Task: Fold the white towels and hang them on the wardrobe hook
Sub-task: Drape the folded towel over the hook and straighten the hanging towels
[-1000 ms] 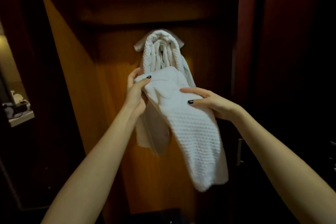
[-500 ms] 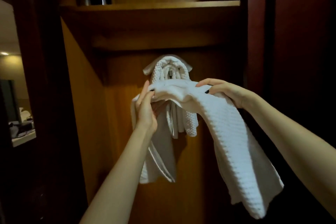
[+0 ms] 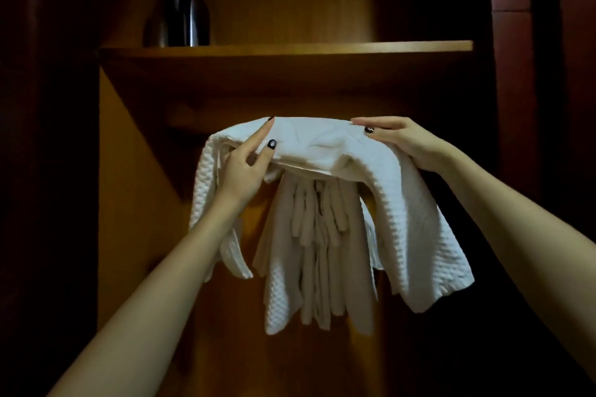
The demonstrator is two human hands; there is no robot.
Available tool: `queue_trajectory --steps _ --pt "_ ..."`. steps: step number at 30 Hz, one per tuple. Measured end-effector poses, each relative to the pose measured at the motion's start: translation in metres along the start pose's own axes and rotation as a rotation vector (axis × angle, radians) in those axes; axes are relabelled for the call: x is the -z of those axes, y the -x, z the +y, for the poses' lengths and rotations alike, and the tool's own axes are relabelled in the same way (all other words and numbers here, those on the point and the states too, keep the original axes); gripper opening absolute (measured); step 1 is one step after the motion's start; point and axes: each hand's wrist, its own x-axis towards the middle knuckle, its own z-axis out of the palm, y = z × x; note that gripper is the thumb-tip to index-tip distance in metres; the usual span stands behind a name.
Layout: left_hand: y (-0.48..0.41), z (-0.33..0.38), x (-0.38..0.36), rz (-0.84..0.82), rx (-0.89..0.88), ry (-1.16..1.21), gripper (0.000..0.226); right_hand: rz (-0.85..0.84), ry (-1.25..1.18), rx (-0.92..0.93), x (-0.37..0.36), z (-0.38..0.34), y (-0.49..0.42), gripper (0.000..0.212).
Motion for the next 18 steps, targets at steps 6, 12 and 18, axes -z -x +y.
queue_trajectory --steps 6,12,18 --pt "-0.047 -0.047 -0.026 -0.032 -0.102 -0.259 0.038 0.1 -0.081 0.066 0.017 0.04 -0.063 0.027" --pt "-0.079 -0.085 -0.049 -0.06 -0.202 -0.3 0.036 0.111 -0.107 0.012 0.034 0.077 -0.118 0.028" --pt "-0.058 -0.117 -0.063 -0.111 0.018 -0.076 0.032 0.013 -0.237 -0.138 0.011 0.146 -0.127 0.024"
